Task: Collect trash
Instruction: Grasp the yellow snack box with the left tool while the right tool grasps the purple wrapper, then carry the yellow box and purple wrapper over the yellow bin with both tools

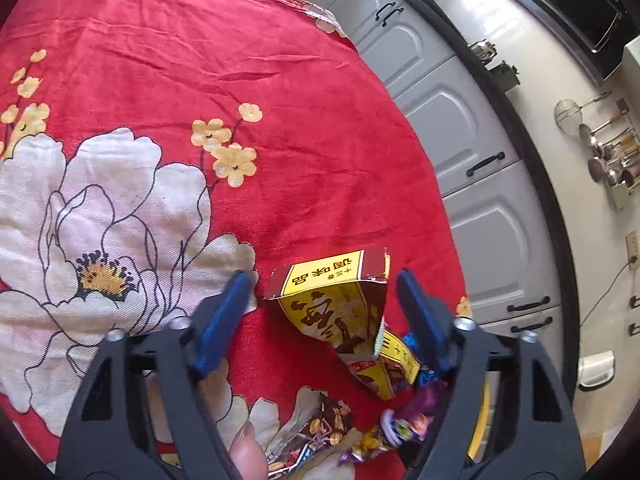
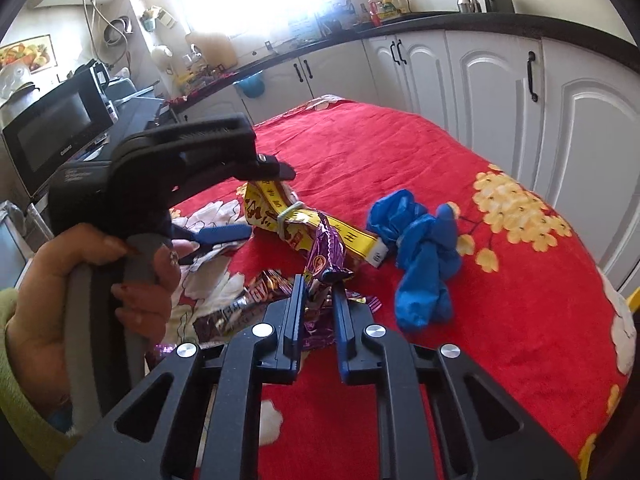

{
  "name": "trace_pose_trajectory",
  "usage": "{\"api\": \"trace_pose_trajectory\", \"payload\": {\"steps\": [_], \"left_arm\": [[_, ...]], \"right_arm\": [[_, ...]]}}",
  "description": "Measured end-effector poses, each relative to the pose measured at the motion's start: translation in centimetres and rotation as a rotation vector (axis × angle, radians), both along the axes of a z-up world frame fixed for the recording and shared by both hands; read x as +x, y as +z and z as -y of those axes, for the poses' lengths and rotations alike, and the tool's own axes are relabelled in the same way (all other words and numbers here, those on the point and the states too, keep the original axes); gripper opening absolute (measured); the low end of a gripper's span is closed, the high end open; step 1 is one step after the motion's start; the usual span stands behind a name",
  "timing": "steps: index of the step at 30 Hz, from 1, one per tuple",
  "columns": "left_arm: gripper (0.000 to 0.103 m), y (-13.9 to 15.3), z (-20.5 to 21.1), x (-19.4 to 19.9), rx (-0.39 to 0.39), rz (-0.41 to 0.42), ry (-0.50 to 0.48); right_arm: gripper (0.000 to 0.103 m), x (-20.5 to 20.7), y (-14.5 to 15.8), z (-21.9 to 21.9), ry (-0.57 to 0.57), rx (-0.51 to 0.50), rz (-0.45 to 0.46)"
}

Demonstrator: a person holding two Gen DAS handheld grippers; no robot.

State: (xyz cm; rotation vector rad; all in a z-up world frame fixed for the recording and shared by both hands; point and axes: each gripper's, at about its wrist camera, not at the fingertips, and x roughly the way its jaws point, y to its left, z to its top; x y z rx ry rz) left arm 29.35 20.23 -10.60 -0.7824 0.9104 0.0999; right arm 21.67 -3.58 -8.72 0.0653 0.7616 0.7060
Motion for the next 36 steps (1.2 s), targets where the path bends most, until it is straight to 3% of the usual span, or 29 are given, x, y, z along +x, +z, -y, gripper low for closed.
{"api": "trace_pose_trajectory", "payload": {"steps": [2, 13, 24, 36], "left_arm": [[0.047, -0.1, 0.1, 0.3, 0.007, -0.006, -0.001], [0.046, 0.9, 0.4, -1.9, -0.009, 0.067, -0.037], [0.046, 5.5, 2.7, -6.9, 0.088, 0.193, -0.09], [0.046, 10.0, 7.0, -11.6, 0.274, 0.339, -0.115]], "right_arm": [[0.012, -0.3, 0.1, 0.7, -0.008, 0.005, 0.0], [0.008, -2.2, 1.5, 3.2, -0.007, 0.014, 0.043], [0.008, -4.4, 2.7, 6.0, -0.012, 0.051, 0.052], [0.008, -6.5, 4.8, 8.8, -0.043, 0.074, 0.108]]}}
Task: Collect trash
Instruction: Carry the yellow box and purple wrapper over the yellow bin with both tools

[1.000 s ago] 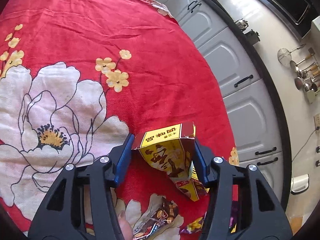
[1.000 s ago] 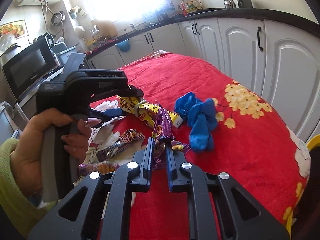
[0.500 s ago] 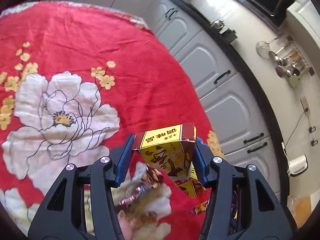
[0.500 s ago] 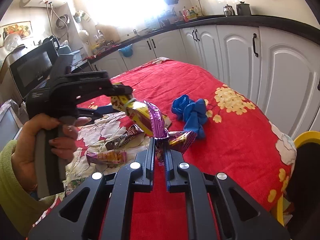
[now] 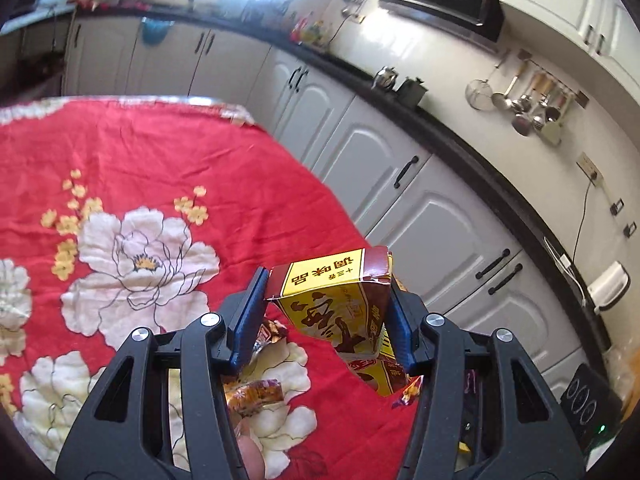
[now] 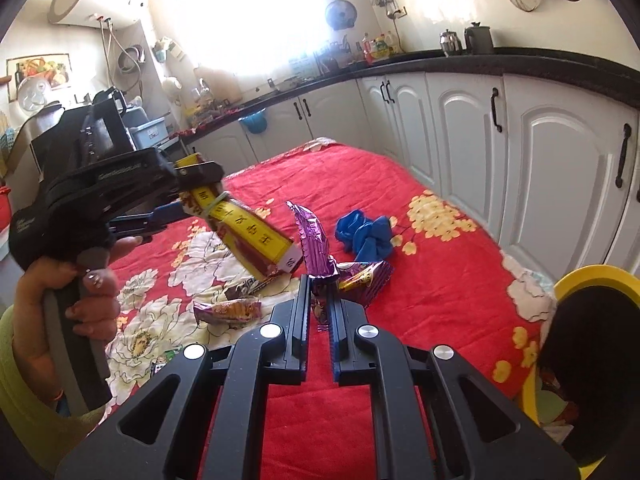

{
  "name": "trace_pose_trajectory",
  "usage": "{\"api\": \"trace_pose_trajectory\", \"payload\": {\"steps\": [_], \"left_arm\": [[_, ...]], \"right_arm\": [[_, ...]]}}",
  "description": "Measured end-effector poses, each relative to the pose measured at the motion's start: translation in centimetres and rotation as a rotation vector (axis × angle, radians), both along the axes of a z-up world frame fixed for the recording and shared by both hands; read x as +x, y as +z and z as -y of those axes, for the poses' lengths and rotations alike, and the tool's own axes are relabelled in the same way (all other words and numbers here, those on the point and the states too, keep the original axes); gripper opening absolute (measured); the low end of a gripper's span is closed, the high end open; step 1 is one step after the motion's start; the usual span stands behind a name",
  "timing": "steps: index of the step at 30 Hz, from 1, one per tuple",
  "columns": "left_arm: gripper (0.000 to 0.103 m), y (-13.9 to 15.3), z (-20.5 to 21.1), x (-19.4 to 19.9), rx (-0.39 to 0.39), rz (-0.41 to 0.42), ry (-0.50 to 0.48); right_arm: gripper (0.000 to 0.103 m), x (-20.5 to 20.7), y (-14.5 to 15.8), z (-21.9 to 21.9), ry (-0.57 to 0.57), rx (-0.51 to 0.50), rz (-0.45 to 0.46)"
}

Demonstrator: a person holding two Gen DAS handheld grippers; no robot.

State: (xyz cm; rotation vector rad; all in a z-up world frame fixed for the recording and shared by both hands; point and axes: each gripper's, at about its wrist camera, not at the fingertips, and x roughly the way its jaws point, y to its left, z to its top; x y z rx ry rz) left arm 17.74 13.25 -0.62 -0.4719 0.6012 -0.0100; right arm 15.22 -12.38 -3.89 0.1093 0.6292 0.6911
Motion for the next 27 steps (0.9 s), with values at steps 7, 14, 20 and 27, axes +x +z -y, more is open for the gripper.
{"api": "trace_pose_trajectory", "payload": {"steps": [7, 14, 20, 27], "left_arm": [[0.046, 1.8, 2.8, -1.6, 0.073, 0.056, -0.037], [0.046, 2.3, 5.1, -2.1, 0.103, 0.076, -0.074], [0.046, 2.4, 6.7, -2.0, 0.112, 0.085, -0.104], [0.046, 2.6, 9.0, -2.0, 0.139, 0.102, -0.135]], "right_arm": [[0.008, -0.5, 1.2, 2.2, -0.046, 0.018, 0.035], [0.008, -0.7, 2.1, 4.6, -0.093, 0.033, 0.059], [0.008, -0.4, 2.5, 6.6, -0.136, 0.04, 0.066], [0.008, -0.5, 3.0, 8.7, -0.18, 0.042, 0.079]]}}
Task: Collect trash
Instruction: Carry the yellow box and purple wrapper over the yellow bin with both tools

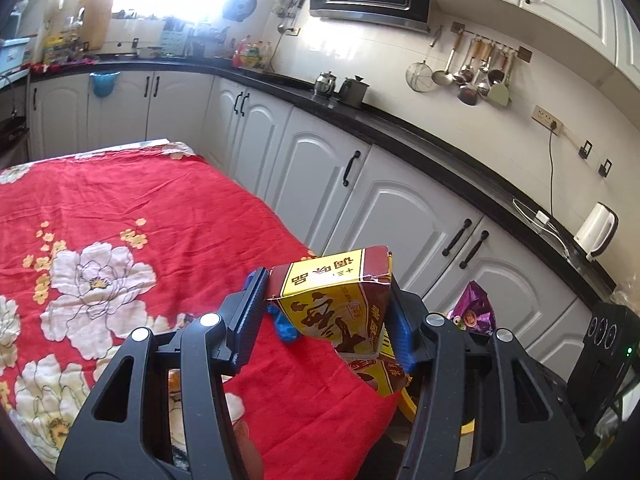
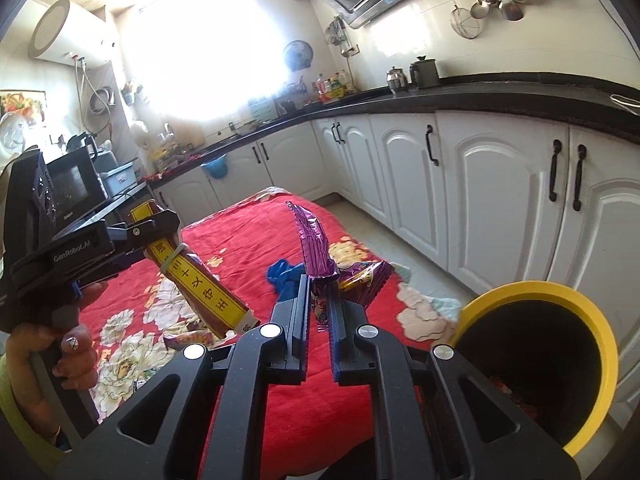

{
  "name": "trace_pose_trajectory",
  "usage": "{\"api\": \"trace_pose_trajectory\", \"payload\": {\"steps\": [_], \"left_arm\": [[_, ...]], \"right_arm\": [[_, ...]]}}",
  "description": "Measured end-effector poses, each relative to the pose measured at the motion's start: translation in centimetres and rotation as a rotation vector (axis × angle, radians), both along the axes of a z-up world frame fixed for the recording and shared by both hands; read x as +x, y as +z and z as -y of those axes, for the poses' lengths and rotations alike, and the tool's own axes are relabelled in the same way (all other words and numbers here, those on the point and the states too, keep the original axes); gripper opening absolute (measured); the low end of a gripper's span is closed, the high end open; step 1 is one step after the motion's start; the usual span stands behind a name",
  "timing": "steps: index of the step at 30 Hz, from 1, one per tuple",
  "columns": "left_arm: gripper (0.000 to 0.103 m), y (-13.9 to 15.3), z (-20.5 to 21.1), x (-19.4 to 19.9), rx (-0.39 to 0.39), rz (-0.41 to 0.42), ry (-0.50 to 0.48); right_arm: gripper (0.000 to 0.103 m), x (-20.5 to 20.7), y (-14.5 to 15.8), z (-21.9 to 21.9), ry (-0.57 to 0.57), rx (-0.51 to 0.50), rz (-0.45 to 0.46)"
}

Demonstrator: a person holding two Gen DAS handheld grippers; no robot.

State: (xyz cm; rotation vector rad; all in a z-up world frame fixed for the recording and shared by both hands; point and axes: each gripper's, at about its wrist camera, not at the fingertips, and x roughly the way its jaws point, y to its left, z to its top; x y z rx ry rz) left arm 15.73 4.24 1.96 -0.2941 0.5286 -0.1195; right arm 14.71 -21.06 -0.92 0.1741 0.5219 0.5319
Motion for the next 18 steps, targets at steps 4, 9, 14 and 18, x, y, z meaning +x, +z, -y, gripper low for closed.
{"api": "trace_pose_trajectory", "payload": {"steps": [4, 9, 14, 18], "left_arm": [[0.046, 0.2, 1.2, 0.1, 0.011, 0.01, -0.019], [0.046, 0.2, 2.7, 0.1, 0.025, 0.02, -0.043], [0.046, 0.3, 4.3, 0.2, 0.037, 0.028, -0.072], [0.046, 0.3, 5.8, 0.3, 0.05, 0.037, -0.097]], "right_arm": [[0.008, -0.1, 0.0, 1.2, -0.024, -0.003, 0.001], [0.008, -0.1, -0.1, 2.8, -0.061, -0.005, -0.002], [0.008, 0.1, 0.0, 4.2, -0.09, -0.003, 0.004], [0.008, 0.3, 0.2, 5.6, -0.116, 0.0, 0.007]]}}
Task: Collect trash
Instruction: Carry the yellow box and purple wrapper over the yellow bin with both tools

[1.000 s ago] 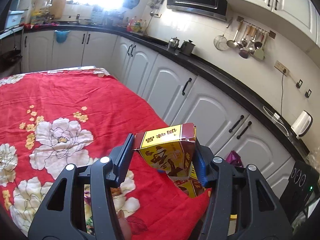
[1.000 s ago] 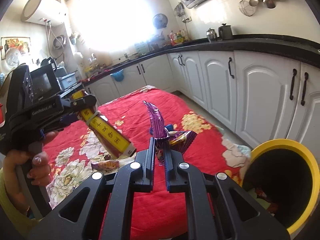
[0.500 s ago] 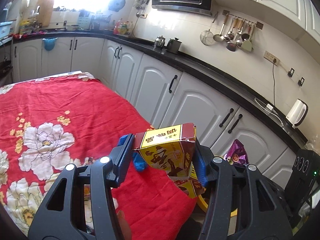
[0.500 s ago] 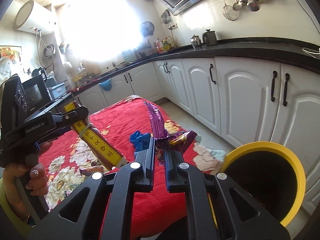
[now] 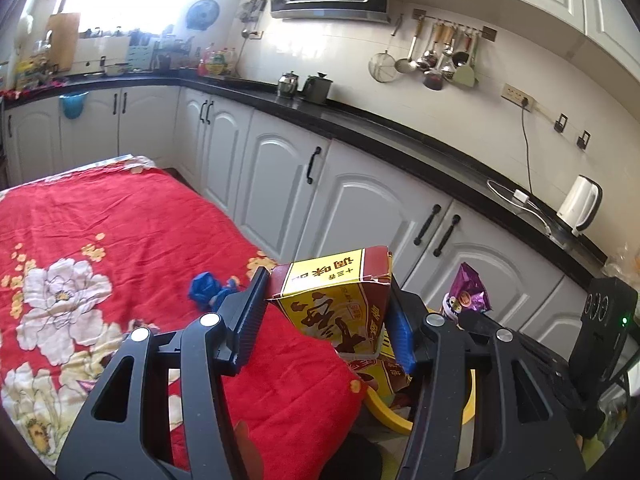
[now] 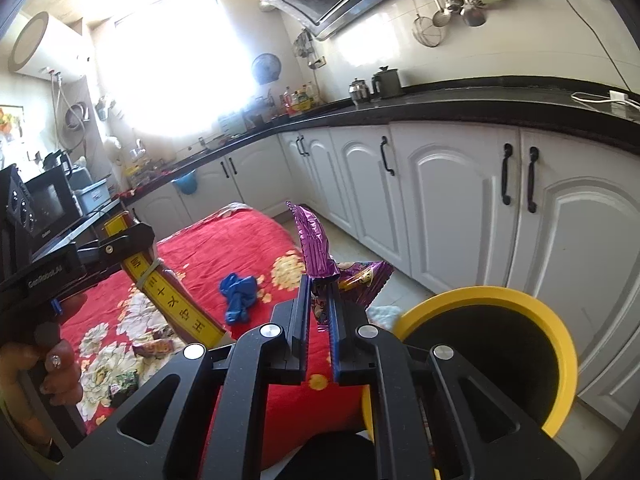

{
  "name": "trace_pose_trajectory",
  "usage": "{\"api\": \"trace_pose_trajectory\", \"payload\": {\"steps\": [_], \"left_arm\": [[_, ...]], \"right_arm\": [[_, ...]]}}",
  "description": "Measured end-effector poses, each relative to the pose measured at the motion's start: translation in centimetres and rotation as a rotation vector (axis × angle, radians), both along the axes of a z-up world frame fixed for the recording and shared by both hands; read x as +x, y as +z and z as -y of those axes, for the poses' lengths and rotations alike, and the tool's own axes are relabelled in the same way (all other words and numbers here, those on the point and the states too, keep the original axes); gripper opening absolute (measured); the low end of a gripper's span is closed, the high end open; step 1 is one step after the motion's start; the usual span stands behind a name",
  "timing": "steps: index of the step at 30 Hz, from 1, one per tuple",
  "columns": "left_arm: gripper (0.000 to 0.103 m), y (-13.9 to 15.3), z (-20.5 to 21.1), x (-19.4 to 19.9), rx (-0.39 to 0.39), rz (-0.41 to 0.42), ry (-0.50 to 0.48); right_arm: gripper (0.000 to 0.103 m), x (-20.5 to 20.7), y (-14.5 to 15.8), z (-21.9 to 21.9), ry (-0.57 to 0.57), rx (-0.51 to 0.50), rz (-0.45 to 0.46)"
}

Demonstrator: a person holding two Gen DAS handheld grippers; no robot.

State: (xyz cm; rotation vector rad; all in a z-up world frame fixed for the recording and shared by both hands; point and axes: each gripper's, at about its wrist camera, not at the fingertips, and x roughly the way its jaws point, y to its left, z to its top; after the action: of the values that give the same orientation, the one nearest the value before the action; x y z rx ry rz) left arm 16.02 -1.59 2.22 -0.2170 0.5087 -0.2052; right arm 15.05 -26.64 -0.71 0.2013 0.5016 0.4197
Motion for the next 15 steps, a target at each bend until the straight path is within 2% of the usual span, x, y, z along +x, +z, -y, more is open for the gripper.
{"api": "trace_pose_trajectory", "payload": {"steps": [15], "left_arm": [[0.046, -1.1, 5.7, 0.7, 0.062, 0.006, -0.094]], "right_arm": [[0.008, 1.0, -0.4, 4.8, -0.084, 0.017, -0.01]]}}
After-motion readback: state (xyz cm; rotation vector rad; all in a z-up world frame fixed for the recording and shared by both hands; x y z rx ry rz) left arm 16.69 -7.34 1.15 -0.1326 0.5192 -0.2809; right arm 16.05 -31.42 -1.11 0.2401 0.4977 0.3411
